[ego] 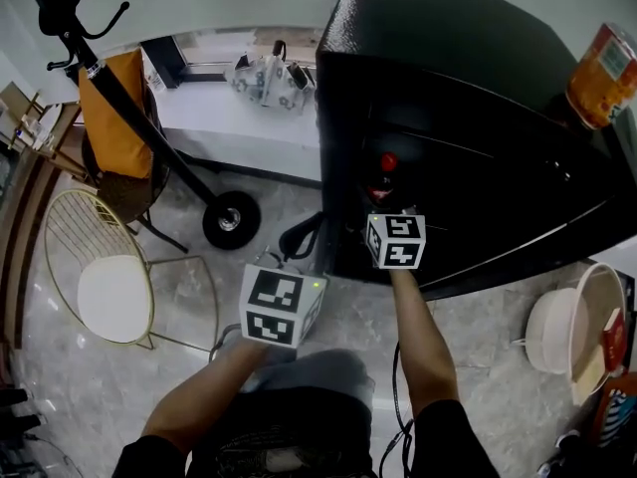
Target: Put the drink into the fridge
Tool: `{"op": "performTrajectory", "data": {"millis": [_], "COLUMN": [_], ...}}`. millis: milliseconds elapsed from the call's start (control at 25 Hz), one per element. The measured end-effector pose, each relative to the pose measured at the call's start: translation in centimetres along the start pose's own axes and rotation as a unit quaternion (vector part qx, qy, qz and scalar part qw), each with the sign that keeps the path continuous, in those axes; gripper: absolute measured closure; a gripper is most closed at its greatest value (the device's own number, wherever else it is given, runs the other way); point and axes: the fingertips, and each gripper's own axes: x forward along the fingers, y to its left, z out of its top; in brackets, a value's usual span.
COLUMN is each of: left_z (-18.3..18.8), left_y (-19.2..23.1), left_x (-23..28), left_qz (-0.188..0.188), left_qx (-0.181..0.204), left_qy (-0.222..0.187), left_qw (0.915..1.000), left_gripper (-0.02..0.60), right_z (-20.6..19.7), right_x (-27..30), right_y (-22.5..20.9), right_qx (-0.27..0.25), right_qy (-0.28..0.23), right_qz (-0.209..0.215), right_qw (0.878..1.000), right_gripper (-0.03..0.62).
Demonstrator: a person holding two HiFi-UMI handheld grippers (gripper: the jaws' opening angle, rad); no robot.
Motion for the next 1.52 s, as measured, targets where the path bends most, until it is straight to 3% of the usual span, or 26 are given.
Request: {"op": "performTrajectory", "data": {"millis": [280,520,800,1200,1520], "left_z": [-0.6,-1.2,-1.4,0.5,3.9], "left_y": [0.6,0.8,0.5,-0.4,-3.7], "left_x": [0.5,0.9,0.9,0.0,-2.1], "left_qz": [0.001,0.002,-0.004,-0.014,-0.026], "left_qx": [-0.001,-0.003,-0.006,-0.020,-0.030], "left_qy": [0.003,0.012,0.018,0.024,0.036], "left_qw": [1.0000,0.9999,0.9998,0.9994,0.9986], "left_gripper": [0.577,0.577,0.577,0.577,0.577], "right_z": [-2.3,-2.4,-2.5,-0.1,4.6], "right_x": [0.9,1.4,1.2,-1.2,-7.1], "right_y": [-1.0,-1.2,-1.1,-1.3,0.1], "right_qx": [-0.003,-0.013,-0.009,-0.003,0.000], "right_qy": [0.016,-0.002,0.022,0.032,0.044], "right_qz": [-0.023,-0.019,-0.033,-0.042,-0.038], "right_qw": [1.000,1.000,0.999,0.999,0.998], "right_gripper": [0.283,0.283,0.283,0.283,0.283]}}
